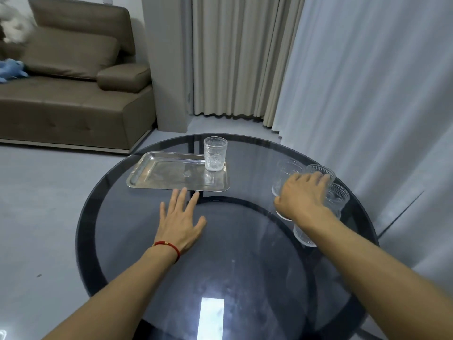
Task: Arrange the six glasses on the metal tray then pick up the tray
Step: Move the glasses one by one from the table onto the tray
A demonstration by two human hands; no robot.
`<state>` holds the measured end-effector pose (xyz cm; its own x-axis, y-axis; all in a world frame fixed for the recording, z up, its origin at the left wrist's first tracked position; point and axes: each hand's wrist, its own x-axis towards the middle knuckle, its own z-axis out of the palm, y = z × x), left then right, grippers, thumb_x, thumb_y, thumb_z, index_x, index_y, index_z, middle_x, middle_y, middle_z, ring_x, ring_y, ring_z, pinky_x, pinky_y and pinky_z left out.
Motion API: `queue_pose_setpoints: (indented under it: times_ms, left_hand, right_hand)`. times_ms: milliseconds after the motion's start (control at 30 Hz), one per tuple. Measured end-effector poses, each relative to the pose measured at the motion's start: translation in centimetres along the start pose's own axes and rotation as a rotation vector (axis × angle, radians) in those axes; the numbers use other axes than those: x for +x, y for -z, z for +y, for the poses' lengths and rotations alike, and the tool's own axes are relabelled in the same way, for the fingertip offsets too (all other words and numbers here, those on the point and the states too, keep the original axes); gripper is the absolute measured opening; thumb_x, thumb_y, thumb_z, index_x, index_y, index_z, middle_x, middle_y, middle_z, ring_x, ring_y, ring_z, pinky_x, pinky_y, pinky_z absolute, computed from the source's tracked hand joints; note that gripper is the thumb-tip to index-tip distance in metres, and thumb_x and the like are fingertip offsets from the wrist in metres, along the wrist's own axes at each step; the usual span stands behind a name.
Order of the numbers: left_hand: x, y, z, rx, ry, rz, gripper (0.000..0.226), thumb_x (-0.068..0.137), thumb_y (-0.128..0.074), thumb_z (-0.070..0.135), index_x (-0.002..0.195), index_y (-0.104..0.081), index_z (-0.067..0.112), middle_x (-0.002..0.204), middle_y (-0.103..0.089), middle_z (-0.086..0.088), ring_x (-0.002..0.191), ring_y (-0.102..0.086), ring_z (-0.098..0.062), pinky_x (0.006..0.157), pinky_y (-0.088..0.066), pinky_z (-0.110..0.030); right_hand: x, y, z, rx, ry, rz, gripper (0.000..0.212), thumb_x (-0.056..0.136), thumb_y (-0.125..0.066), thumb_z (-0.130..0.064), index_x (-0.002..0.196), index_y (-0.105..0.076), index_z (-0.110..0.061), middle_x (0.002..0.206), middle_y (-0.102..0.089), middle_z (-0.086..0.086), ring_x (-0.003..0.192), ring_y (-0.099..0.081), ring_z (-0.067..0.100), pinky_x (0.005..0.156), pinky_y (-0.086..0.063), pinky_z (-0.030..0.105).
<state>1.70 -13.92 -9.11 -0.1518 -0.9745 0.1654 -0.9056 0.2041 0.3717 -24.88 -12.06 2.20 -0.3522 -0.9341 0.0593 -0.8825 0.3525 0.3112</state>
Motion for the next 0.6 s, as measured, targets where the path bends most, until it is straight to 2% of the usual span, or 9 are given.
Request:
queue_pose_setpoints:
  times_ms: [100, 200, 267, 367, 500, 600]
  left_hand:
    - [-2.1, 0.7, -0.6, 0.027, 0.079, -0.014, 0.065, 0.097, -0.032, 0.053, 0.157, -0.014, 0.035, 0.168, -0.002, 0.0, 0.153, 0.011, -0.018, 0.123, 0.003, -0.054]
    - [-3.3, 1.3, -1.6, 0.095, 0.145, -0.025, 0.064, 0.097, -0.027, 0.054, 0.156, -0.017, 0.033, 0.168, -0.007, -0.002, 0.154, 0.005, -0.02, 0.122, 0.001, -0.056]
    - [-3.5, 1.4, -1.4, 0.112, 0.157, -0.037, 0.064, 0.097, -0.025, 0.054, 0.156, -0.018, 0.032, 0.167, -0.01, -0.003, 0.154, 0.001, -0.02, 0.122, 0.001, -0.055]
    - [-3.3, 1.6, -0.9, 0.126, 0.165, -0.031, 0.065, 0.095, -0.024, 0.055, 0.155, -0.02, 0.031, 0.167, -0.013, -0.003, 0.154, -0.004, -0.02, 0.122, 0.001, -0.056]
    - [-3.3, 1.5, -1.0, 0.142, 0.167, -0.039, 0.066, 0.095, -0.022, 0.056, 0.156, -0.018, 0.031, 0.167, -0.012, -0.002, 0.154, -0.004, -0.02, 0.122, 0.002, -0.056]
    - [-3.2, 1.5, -0.9, 0.141, 0.165, -0.04, 0.067, 0.095, -0.022, 0.056, 0.157, -0.016, 0.031, 0.167, -0.011, -0.002, 0.154, -0.003, -0.021, 0.122, 0.002, -0.057]
  right_hand:
    - [0.0, -0.4, 0.8, -0.01, 0.002, -0.013, 0.079, 0.095, -0.042, -0.047, 0.152, -0.028, 0.005, 0.148, -0.044, 0.033, 0.14, -0.033, 0.052, 0.117, -0.01, 0.066]
    - [0.2, -0.5, 1.2, -0.024, 0.053, 0.06, 0.073, 0.095, -0.043, -0.051, 0.146, -0.039, 0.001, 0.132, -0.06, 0.025, 0.131, -0.048, 0.043, 0.119, -0.007, 0.063]
    - [0.3, -0.2, 1.3, 0.035, 0.065, 0.099, 0.07, 0.089, -0.054, -0.054, 0.135, -0.049, -0.003, 0.125, -0.062, 0.022, 0.126, -0.05, 0.04, 0.12, -0.007, 0.062]
    - [-0.1, 0.5, 0.6, 0.165, 0.102, 0.133, 0.064, 0.073, -0.068, -0.05, 0.119, -0.054, -0.007, 0.125, -0.058, 0.022, 0.124, -0.047, 0.04, 0.119, -0.017, 0.057]
    - [-0.1, 2.8, -2.4, 0.506, 0.132, 0.097, 0.079, 0.06, -0.068, -0.056, 0.125, -0.058, -0.013, 0.129, -0.055, 0.017, 0.121, -0.049, 0.038, 0.102, -0.036, 0.049]
    - [1.8, 4.2, -6.0, 0.832, 0.171, 0.011, 0.095, 0.056, -0.073, -0.062, 0.135, -0.055, -0.013, 0.139, -0.053, 0.014, 0.129, -0.049, 0.034, 0.104, -0.043, 0.053]
